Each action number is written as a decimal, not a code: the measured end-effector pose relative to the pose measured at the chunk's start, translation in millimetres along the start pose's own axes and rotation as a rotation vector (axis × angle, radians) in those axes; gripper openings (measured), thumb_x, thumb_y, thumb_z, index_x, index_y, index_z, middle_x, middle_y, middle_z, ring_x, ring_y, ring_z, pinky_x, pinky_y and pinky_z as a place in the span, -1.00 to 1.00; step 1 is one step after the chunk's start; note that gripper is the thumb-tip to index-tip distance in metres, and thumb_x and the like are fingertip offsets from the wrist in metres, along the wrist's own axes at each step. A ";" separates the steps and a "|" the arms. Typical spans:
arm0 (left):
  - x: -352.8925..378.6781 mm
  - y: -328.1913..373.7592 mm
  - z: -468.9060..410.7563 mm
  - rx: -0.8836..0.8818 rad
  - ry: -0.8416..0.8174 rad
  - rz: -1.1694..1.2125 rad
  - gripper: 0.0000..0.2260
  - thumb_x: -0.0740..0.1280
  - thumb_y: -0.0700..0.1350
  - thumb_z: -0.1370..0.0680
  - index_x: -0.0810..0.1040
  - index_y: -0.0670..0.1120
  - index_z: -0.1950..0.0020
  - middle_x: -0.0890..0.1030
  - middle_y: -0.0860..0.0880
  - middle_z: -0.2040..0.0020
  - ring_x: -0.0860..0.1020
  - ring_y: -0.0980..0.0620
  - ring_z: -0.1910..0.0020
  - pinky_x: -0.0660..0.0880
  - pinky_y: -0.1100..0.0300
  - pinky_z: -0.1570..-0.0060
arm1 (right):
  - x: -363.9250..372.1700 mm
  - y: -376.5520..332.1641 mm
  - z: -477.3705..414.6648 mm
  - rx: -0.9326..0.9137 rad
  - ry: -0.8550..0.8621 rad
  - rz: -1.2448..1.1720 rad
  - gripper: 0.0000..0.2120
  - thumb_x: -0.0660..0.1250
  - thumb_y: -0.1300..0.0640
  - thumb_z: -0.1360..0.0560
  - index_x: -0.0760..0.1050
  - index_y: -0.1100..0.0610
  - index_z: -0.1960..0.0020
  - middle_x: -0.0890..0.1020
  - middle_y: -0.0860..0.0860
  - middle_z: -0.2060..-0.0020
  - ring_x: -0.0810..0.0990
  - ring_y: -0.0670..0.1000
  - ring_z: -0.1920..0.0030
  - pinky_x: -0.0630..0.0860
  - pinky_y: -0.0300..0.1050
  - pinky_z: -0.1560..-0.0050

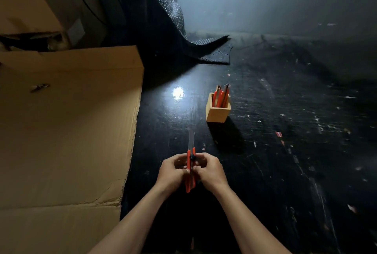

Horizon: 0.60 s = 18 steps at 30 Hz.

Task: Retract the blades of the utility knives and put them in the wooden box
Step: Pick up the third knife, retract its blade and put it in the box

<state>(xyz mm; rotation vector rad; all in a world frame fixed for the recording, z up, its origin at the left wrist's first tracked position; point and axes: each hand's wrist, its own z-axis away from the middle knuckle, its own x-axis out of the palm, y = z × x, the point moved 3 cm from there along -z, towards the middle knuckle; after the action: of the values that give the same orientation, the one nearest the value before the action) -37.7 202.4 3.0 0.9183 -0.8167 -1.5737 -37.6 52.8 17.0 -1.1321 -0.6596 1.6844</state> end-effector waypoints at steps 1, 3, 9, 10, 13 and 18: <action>-0.3 11.6 2.0 0.045 -0.020 0.010 -0.50 0.41 -0.49 -0.41 0.71 0.05 -0.13 0.79 -0.02 -0.01 0.75 0.02 -0.06 0.68 0.11 -0.08 | -6.7 -6.5 1.9 -0.030 0.018 -0.035 -0.69 0.42 0.34 -0.45 0.65 0.01 -0.08 0.75 -0.05 0.12 0.73 -0.09 0.08 0.65 -0.23 0.13; -0.3 36.2 8.4 0.139 -0.056 0.015 -0.51 0.40 -0.48 -0.43 0.71 0.01 -0.21 0.79 -0.02 -0.03 0.75 0.04 -0.06 0.68 0.10 -0.07 | -21.5 -22.9 6.5 -0.097 0.056 -0.076 -0.71 0.42 0.33 -0.46 0.63 0.02 -0.08 0.74 -0.04 0.09 0.73 -0.09 0.06 0.69 -0.14 0.10; -0.5 112.8 25.1 0.298 -0.150 0.164 -0.52 0.46 -0.45 -0.45 0.67 -0.01 -0.26 0.77 -0.13 -0.09 0.76 -0.10 -0.04 0.71 -0.05 0.05 | -70.6 -81.6 19.4 -0.330 0.148 -0.109 -0.75 0.42 0.29 -0.52 0.62 0.08 -0.17 0.75 0.00 0.04 0.74 -0.08 0.04 0.71 -0.09 0.03; -1.3 125.6 27.6 0.316 -0.175 0.195 -0.51 0.46 -0.47 -0.46 0.65 -0.06 -0.30 0.76 -0.16 -0.11 0.76 -0.15 -0.03 0.71 -0.08 0.03 | -78.4 -92.6 21.8 -0.365 0.156 -0.106 -0.74 0.41 0.29 -0.53 0.62 0.10 -0.19 0.75 0.00 0.02 0.74 -0.08 0.03 0.71 -0.08 0.01; -4.5 165.1 36.5 0.371 -0.223 0.249 -0.48 0.37 -0.55 -0.47 0.58 -0.19 -0.37 0.72 -0.28 -0.15 0.76 -0.15 0.06 0.72 -0.02 0.06 | -100.6 -127.8 32.3 -0.471 0.148 -0.135 -0.73 0.41 0.29 -0.55 0.60 0.17 -0.24 0.75 0.04 0.01 0.75 -0.04 0.00 0.70 -0.06 -0.04; -4.8 229.8 52.1 0.471 -0.209 0.261 -0.50 0.39 -0.51 -0.49 0.59 -0.15 -0.37 0.74 -0.25 -0.11 0.75 -0.17 0.09 0.72 0.01 0.07 | -136.5 -179.8 47.1 -0.622 0.171 -0.176 -0.73 0.48 0.18 -0.53 0.61 0.18 -0.21 0.77 0.07 0.12 0.78 0.01 0.13 0.72 0.02 0.05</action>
<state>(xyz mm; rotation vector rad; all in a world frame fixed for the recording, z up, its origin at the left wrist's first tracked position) 20.5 168.4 228.8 0.9367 -1.4379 -1.2818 8.5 0.6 236.8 -1.5734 -1.1811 1.2408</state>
